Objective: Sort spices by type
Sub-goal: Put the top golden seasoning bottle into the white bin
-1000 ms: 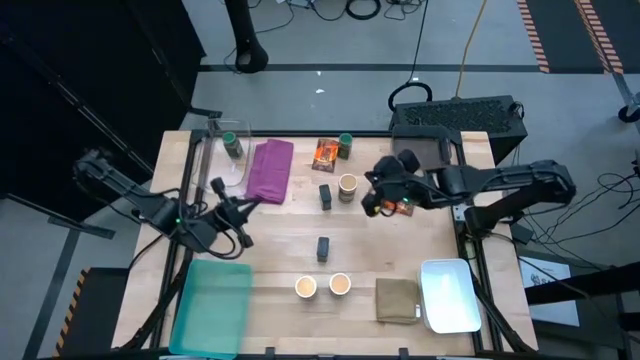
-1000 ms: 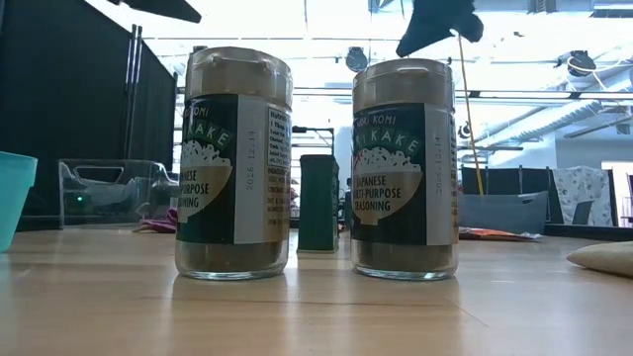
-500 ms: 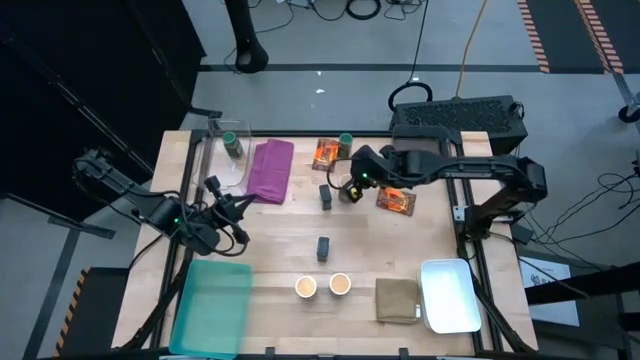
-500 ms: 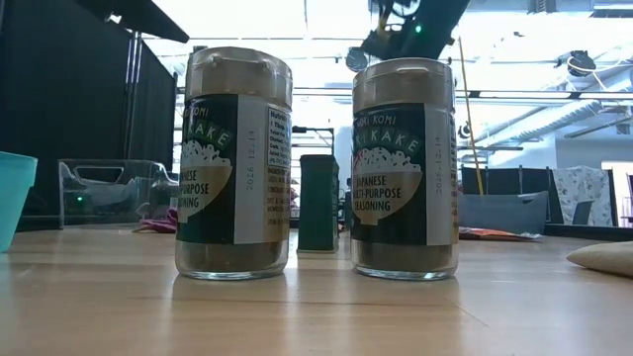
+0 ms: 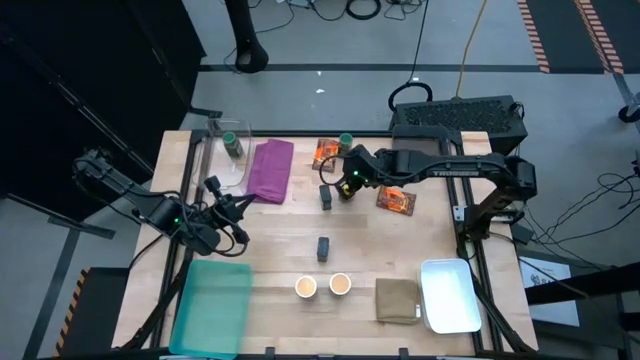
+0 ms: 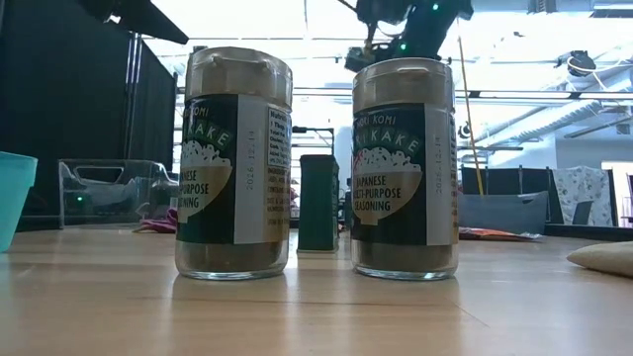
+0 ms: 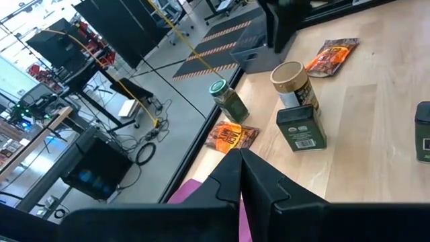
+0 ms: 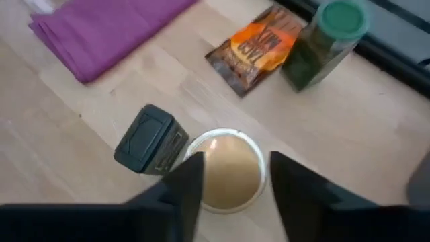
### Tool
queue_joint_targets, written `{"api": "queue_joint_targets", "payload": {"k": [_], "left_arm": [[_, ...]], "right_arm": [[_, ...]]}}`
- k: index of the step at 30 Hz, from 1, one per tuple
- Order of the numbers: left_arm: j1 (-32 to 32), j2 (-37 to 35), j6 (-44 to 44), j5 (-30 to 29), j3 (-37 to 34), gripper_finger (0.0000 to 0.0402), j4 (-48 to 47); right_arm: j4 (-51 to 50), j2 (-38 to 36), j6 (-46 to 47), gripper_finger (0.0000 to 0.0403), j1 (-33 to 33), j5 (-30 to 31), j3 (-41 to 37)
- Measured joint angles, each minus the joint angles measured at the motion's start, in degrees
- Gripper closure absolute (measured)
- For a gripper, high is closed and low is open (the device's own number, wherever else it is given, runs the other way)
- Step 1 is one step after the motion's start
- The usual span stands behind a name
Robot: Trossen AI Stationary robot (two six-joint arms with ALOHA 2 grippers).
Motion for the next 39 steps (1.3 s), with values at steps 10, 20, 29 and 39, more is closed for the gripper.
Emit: {"api": "queue_joint_targets", "payload": {"k": [10,20,29,39], "left_arm": [[0.0,0.0,-0.1,0.0,0.0,0.0391,0.0],[0.0,0.0,-0.2,0.0,0.0,0.0391,0.0],[0.0,0.0,-0.2,0.0,0.0,0.0391,0.1],[0.0,0.0,-0.2,0.0,0.0,0.0391,0.1]], "right_arm": [[2.6,3.9,-0.4,0.0049,0.0,0.0,0.0],[2.6,5.2,-0.5,0.0008,-0.7,0.2,0.0],[2.2,9.0,-0.1,0.0004,-1.3,-0.6,0.0],[2.8,12.2,-0.5,0.0006,-1.6,-2.8,0.0]]}}
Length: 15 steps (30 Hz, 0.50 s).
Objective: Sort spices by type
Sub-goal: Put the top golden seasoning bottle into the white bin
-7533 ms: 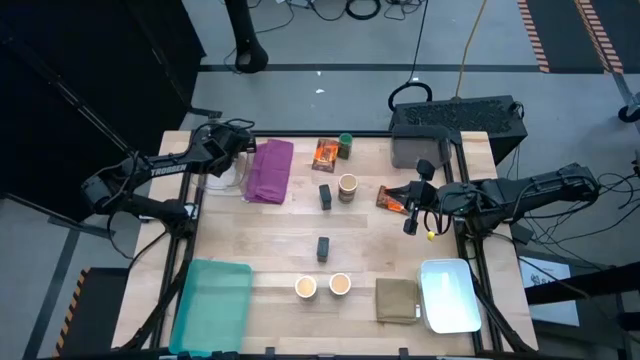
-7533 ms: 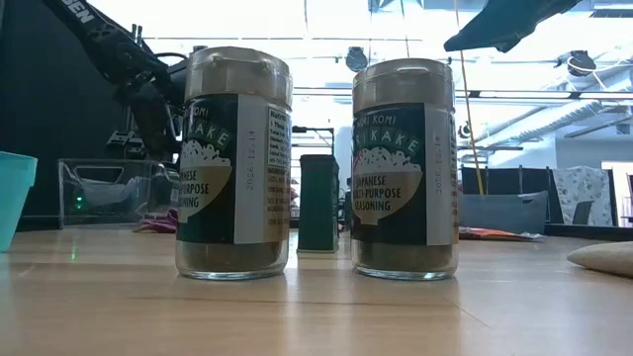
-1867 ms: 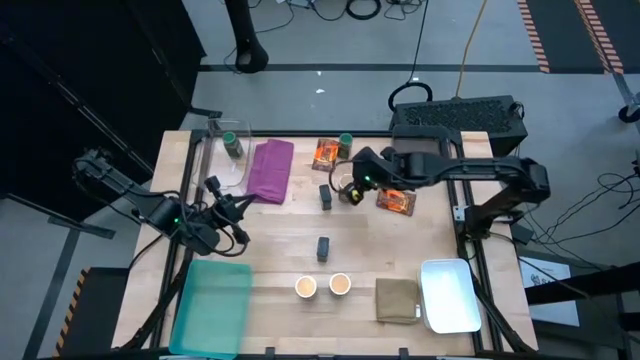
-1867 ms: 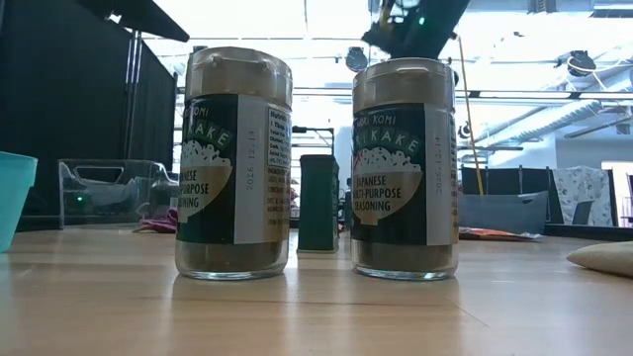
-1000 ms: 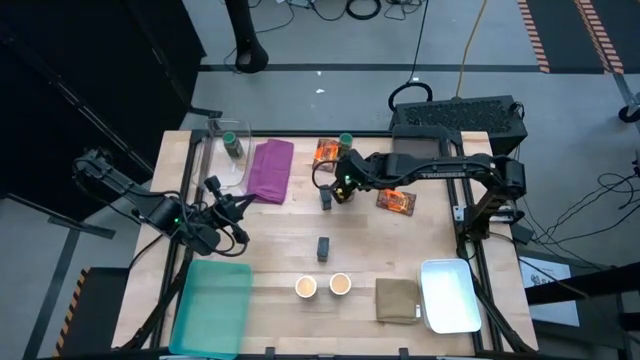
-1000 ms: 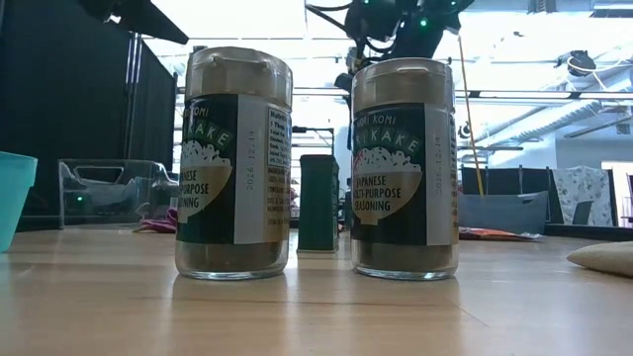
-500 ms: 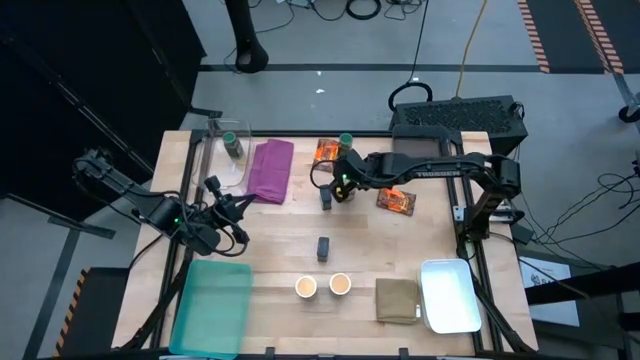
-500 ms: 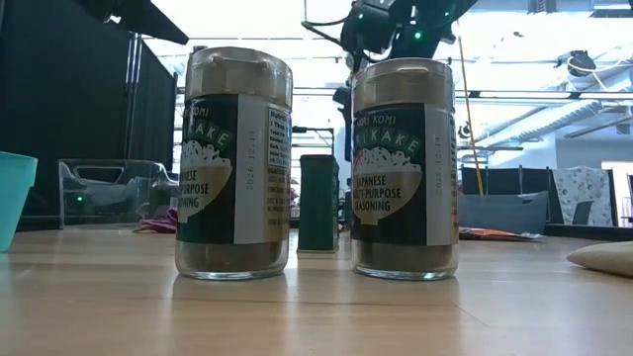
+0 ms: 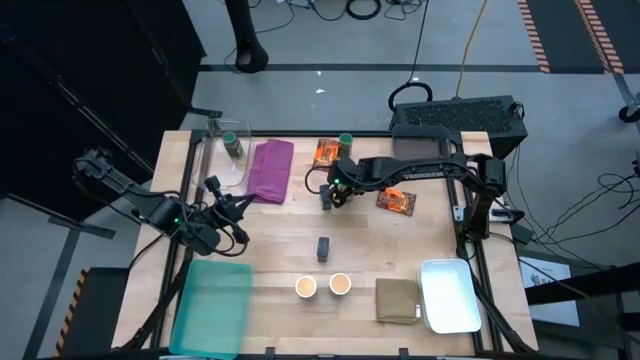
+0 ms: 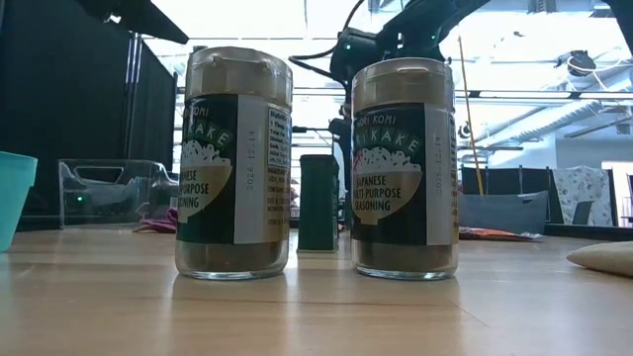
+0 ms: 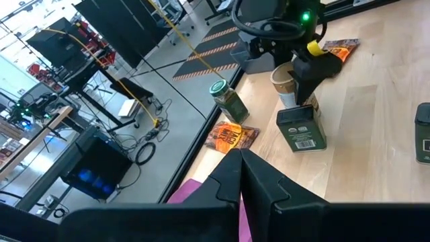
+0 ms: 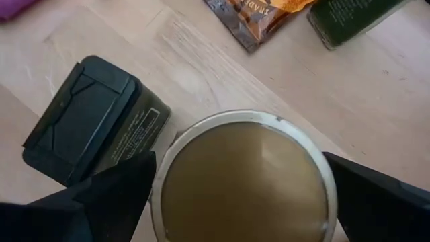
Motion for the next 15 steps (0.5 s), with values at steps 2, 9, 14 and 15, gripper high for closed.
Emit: {"api": "queue_joint_targets", "payload": {"k": [2,9,14,15], "left_arm": [[0.0,0.0,0.0,0.0,0.0,0.0391,0.0],[0.0,0.0,0.0,0.0,0.0,0.0391,0.0],[0.0,0.0,-0.2,0.0,0.0,0.0391,0.1],[0.0,0.0,-0.2,0.0,0.0,0.0391,0.1]], "right_arm": [[0.1,0.0,-0.2,0.0006,0.0,0.5,0.0],[0.0,0.0,-2.5,0.0007,0.0,1.3,0.0],[0.0,0.0,-1.5,0.0013,0.0,1.5,0.0],[0.1,0.0,-1.4,0.0019,0.0,1.5,0.0]]}}
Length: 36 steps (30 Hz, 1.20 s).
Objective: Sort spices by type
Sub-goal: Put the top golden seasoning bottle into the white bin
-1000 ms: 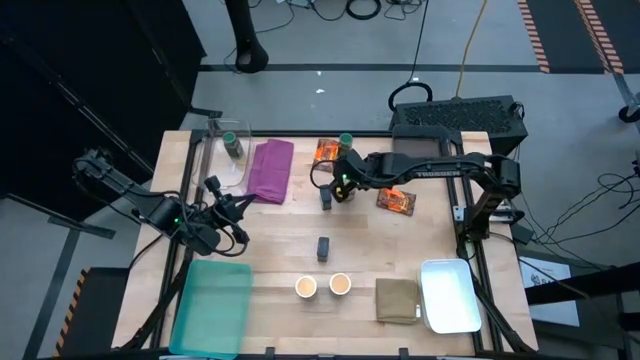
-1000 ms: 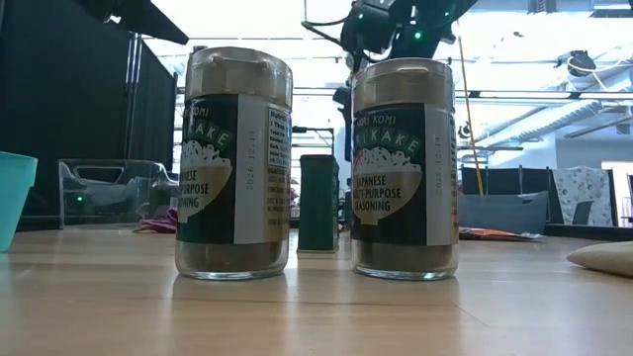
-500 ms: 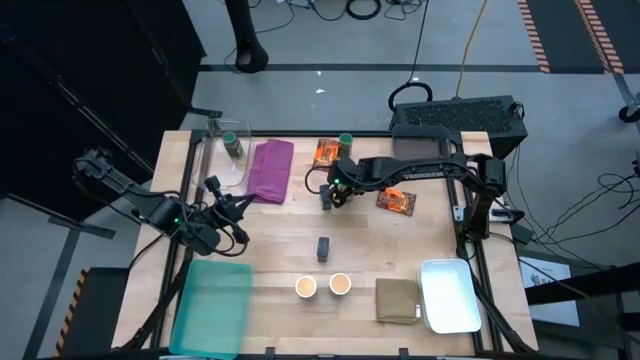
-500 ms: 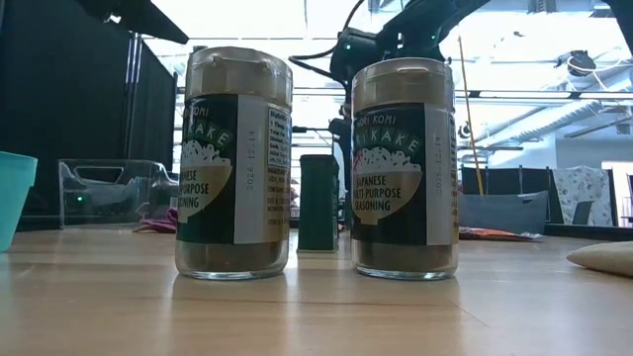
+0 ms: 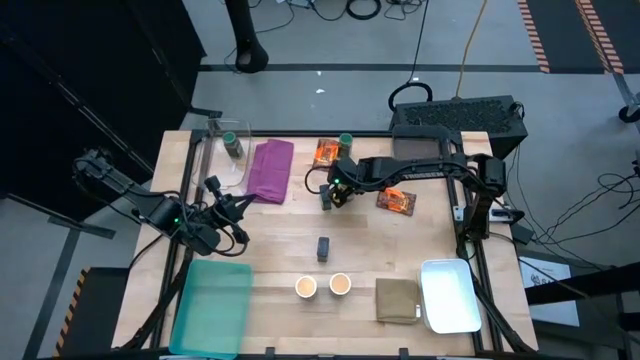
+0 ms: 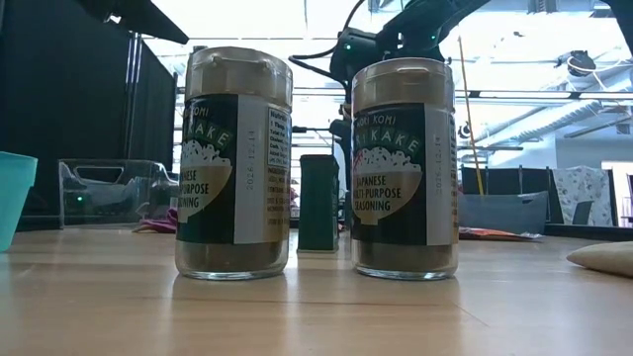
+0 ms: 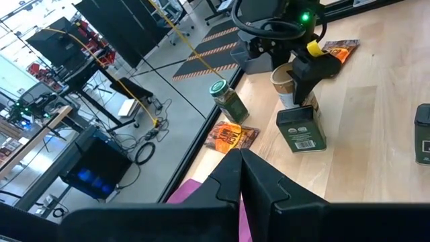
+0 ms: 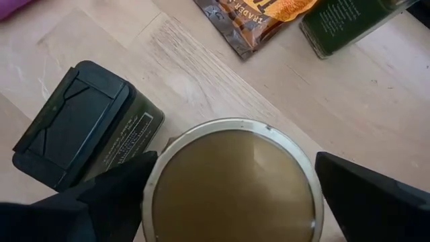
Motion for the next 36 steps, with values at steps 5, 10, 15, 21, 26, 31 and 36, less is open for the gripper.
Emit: {"api": "queue_joint_targets", "payload": {"k": [5,10,15,21,26,31,36], "left_arm": [[0.0,0.0,0.0,0.0,0.0,0.0391,0.0],[0.0,0.0,0.0,0.0,0.0,0.0391,0.0],[0.0,0.0,-0.2,0.0,0.0,0.0391,0.0],[0.0,0.0,-0.3,0.0,0.0,0.0391,0.0],[0.0,0.0,-0.5,0.0,0.0,0.0391,0.0],[0.0,0.0,-0.9,0.0,0.0,0.0391,0.0],[0.0,0.0,-0.8,0.0,0.0,0.0391,-0.1]], "right_arm": [[0.2,0.0,0.2,0.0087,0.0,0.0,0.0],[0.2,-0.1,1.3,0.0157,0.0,-0.2,0.0],[0.3,-0.1,2.0,0.0157,-0.1,-1.3,0.0],[0.1,-0.1,1.9,0.0157,-0.2,-1.3,0.0],[-1.2,-1.8,1.4,0.0157,-0.4,-1.9,-0.1],[-2.8,-7.3,0.2,0.0157,-0.5,-1.8,-0.1],[-8.0,-15.2,-1.1,0.0157,1.3,-1.7,-0.1]]}}
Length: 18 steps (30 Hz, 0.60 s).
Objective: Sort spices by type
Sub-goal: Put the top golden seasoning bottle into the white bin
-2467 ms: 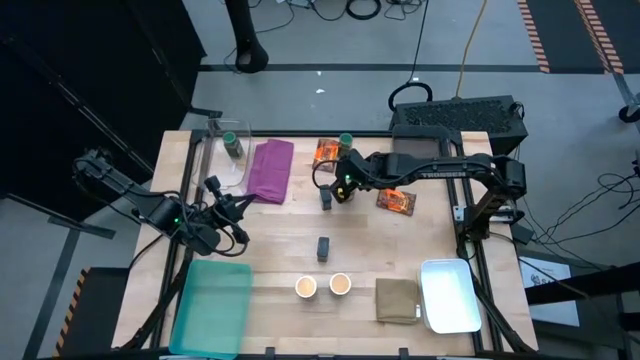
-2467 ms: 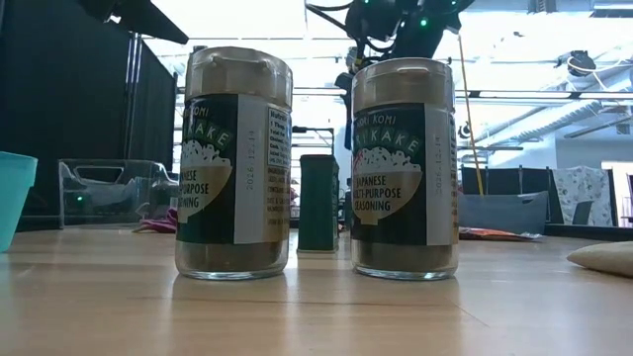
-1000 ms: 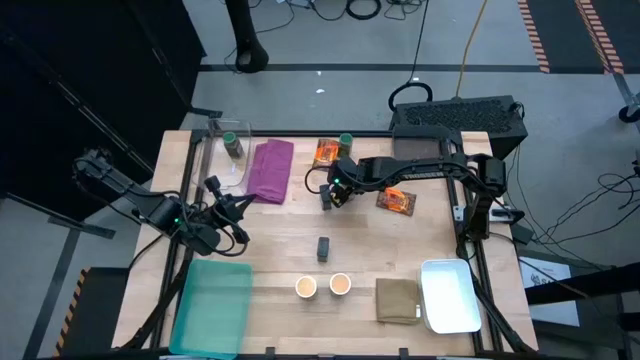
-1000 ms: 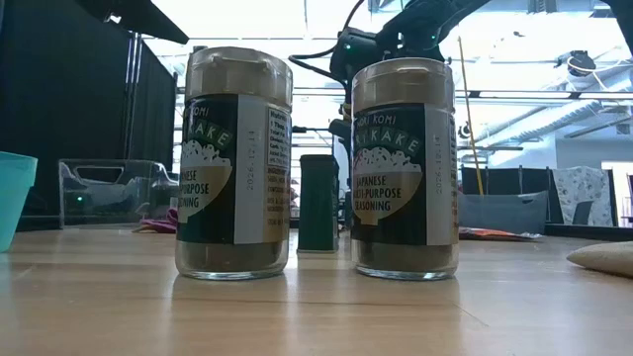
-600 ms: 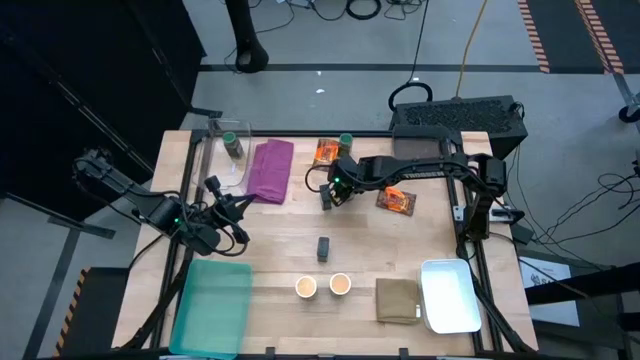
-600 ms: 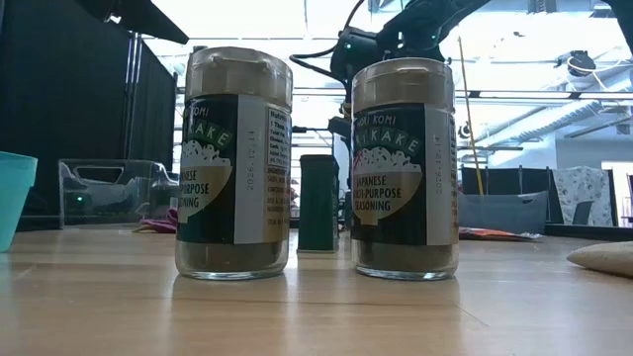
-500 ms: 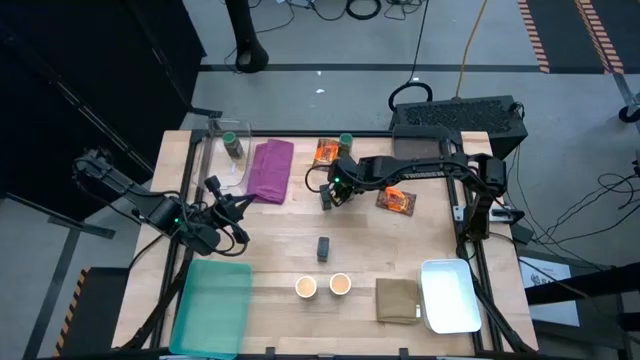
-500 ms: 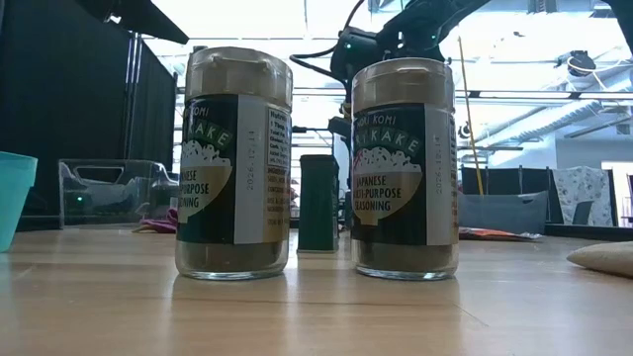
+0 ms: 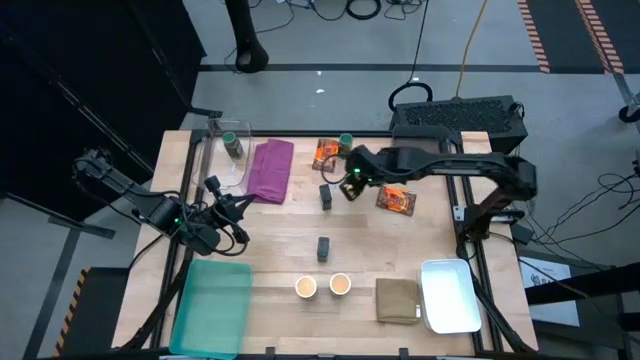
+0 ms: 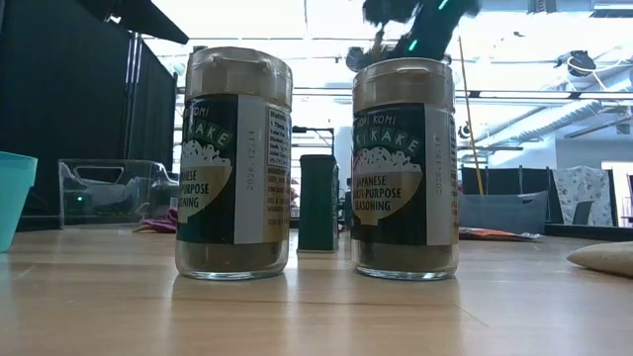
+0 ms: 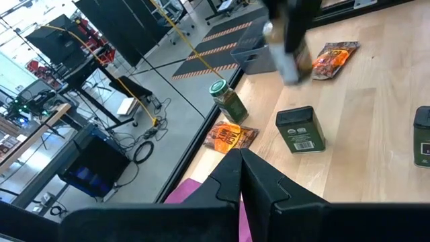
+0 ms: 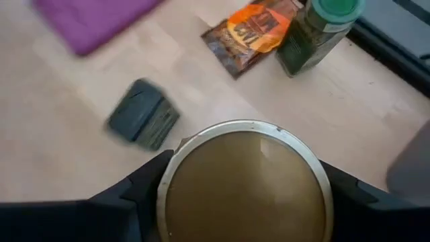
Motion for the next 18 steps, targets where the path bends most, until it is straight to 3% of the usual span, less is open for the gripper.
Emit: {"api": "queue_joint_targets", "payload": {"k": [4,9,18], "left_arm": [[0.0,0.0,1.1,0.0,0.0,0.0391,0.1],[0.0,0.0,1.1,-0.9,0.0,0.0391,0.1],[0.0,0.0,1.0,-1.7,0.0,0.0391,0.7]], "right_arm": [[-6.6,-7.1,0.5,0.0157,4.8,-3.2,0.1],[-12.9,-14.1,7.8,0.0157,14.9,-5.6,0.1],[-19.8,-20.0,24.7,0.0157,35.3,-3.5,0.1]]}}
